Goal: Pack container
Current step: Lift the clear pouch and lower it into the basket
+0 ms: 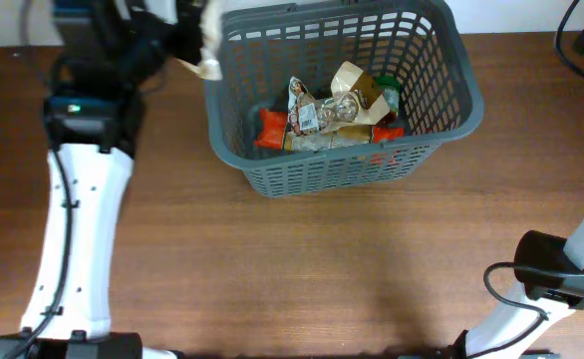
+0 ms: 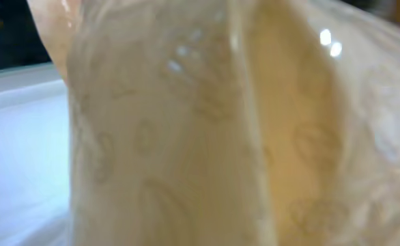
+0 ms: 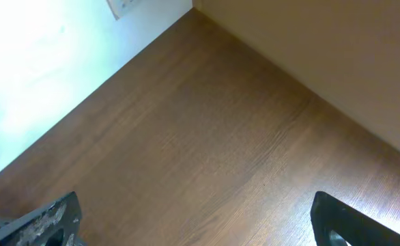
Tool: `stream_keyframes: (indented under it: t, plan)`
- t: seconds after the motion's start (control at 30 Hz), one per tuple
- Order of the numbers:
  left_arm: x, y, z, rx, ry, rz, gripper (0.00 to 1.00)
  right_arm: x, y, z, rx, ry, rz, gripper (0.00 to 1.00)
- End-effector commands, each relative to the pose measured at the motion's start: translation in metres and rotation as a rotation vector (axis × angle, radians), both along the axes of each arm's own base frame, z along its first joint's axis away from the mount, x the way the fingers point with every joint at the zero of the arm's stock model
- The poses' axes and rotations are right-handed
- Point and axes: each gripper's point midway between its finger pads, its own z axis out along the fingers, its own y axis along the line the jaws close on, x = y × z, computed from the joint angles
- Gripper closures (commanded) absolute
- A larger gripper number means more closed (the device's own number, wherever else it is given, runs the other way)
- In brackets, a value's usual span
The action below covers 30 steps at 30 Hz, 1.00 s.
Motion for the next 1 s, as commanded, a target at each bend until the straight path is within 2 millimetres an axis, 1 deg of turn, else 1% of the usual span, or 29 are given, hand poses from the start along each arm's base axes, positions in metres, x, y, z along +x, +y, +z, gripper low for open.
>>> stream_keyframes:
  t: [0.0, 0.07, 0.17, 0.2, 0.27, 0.3, 0.33, 0.37, 0.4, 0.47, 0.53, 0.63, 0.77, 0.87, 0.93, 0.97]
  plan:
    - [-0.027, -0.054, 0.014, 0.079, -0.119, -0.21, 0.98, 0.0, -0.001, 0.001, 0.001, -0.01, -0.013, 0.01]
    - [-0.033, -0.075, 0.009, 0.121, -0.149, -0.265, 0.98, 0.0, -0.001, 0.001, 0.001, -0.01, -0.013, 0.01]
    - [-0.039, -0.109, -0.004, 0.17, -0.173, -0.348, 0.98, 0.0, -0.001, 0.001, 0.001, -0.01, -0.013, 0.01]
    - [-0.039, -0.12, -0.011, 0.172, -0.162, -0.37, 0.98, 0.0, -0.001, 0.001, 0.001, -0.01, -0.013, 0.01]
    - [-0.035, -0.133, -0.029, 0.177, -0.129, -0.394, 0.98, 0.0, -0.001, 0.001, 0.001, -0.01, -0.013, 0.01]
    - [-0.032, -0.137, -0.036, 0.18, -0.114, -0.398, 0.98, 0.0, -0.001, 0.001, 0.001, -0.01, -0.013, 0.01]
    - [-0.027, -0.142, -0.048, 0.188, -0.091, -0.398, 0.98, 0.0, -0.001, 0.001, 0.001, -0.01, -0.013, 0.01]
    - [-0.023, -0.145, -0.056, 0.193, -0.075, -0.396, 0.98, 0.0, -0.001, 0.001, 0.001, -0.01, -0.013, 0.01]
    - [-0.012, -0.15, -0.079, 0.205, -0.032, -0.396, 0.98, 0.0, -0.001, 0.001, 0.001, -0.01, -0.013, 0.01]
    - [-0.005, -0.153, -0.097, 0.211, 0.0, -0.399, 0.98, 0.0, -0.001, 0.001, 0.001, -0.01, -0.013, 0.01]
    - [0.006, -0.157, -0.123, 0.221, 0.047, -0.403, 0.98, 0.0, -0.001, 0.001, 0.001, -0.01, -0.013, 0.01]
    - [0.015, -0.162, -0.155, 0.232, 0.108, -0.411, 0.98, 0.0, -0.001, 0.001, 0.001, -0.01, -0.013, 0.01]
    - [0.018, -0.168, -0.199, 0.252, 0.206, -0.428, 0.98, 0.0, -0.001, 0.001, 0.001, -0.01, -0.013, 0.01]
    - [0.015, -0.174, -0.221, 0.264, 0.259, -0.443, 0.98, 0.0, -0.001, 0.001, 0.001, -0.01, -0.013, 0.01]
    - [0.014, -0.176, -0.224, 0.266, 0.267, -0.448, 0.98, 0.0, -0.001, 0.001, 0.001, -0.01, -0.013, 0.01]
    - [0.013, -0.177, -0.224, 0.266, 0.266, -0.451, 0.94, 0.0, -0.001, 0.001, 0.001, -0.01, -0.013, 0.01]
